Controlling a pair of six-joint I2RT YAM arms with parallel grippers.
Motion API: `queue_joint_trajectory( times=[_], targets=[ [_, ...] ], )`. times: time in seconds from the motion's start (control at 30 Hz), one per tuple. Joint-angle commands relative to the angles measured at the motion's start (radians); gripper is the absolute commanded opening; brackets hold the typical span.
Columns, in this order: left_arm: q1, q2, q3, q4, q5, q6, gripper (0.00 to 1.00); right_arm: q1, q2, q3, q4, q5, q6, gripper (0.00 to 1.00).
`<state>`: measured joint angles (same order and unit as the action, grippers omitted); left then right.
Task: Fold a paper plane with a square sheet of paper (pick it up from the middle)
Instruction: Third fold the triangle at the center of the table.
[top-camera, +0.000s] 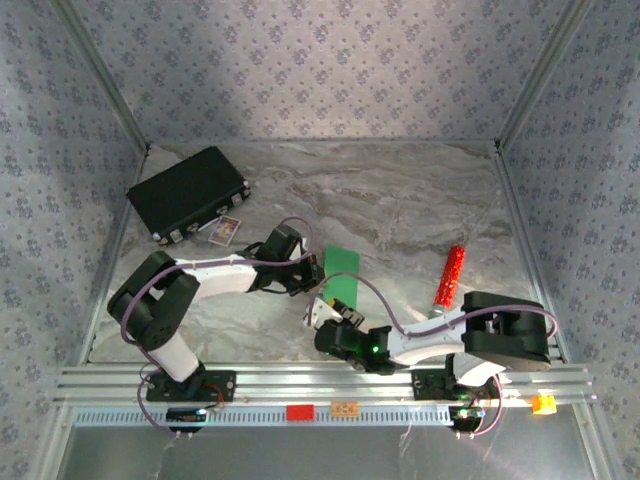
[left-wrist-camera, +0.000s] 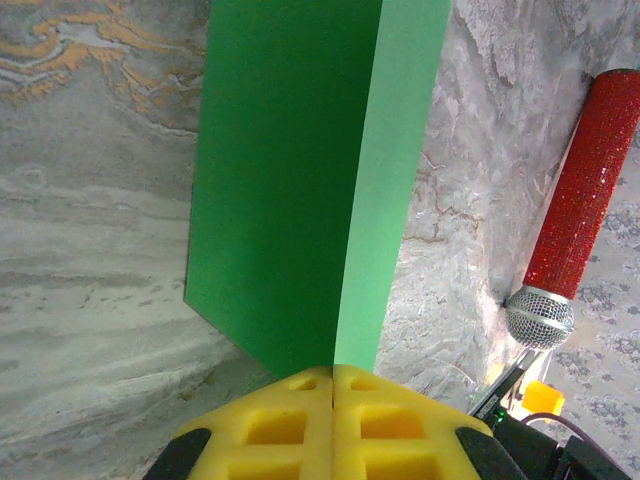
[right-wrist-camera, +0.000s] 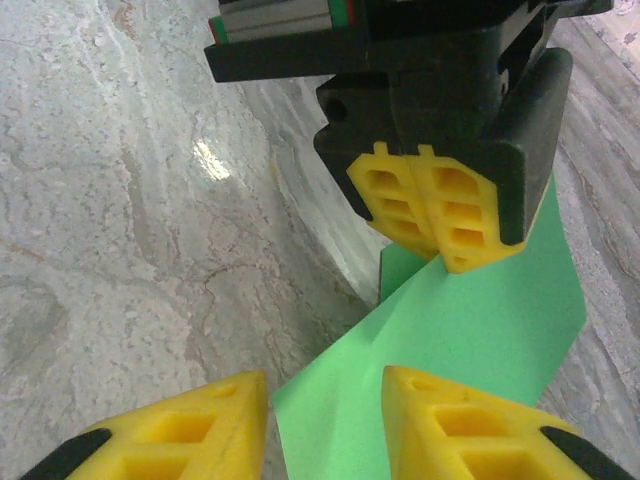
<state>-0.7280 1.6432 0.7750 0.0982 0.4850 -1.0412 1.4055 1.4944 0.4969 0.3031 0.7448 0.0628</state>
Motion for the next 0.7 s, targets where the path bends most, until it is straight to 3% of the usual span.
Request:
queue_joint_trajectory(
  times=[0.0,0.23,0.67],
  targets=[
    [0.004,-0.022,-0.016,0.011,-0.004,-0.005,0.02,0.007,-0.032,-0.021,-0.012,0.012,0.019,0.35],
    [0.005,-0.022,-0.017,0.011,-0.006,-0.005,0.02,0.009,-0.04,-0.026,-0.015,0.025,0.023,0.24],
    [0.005,-0.021,-0.019,0.006,-0.013,-0.003,0.02,0.011,-0.052,-0.03,-0.011,0.023,0.019,0.12]
  ],
)
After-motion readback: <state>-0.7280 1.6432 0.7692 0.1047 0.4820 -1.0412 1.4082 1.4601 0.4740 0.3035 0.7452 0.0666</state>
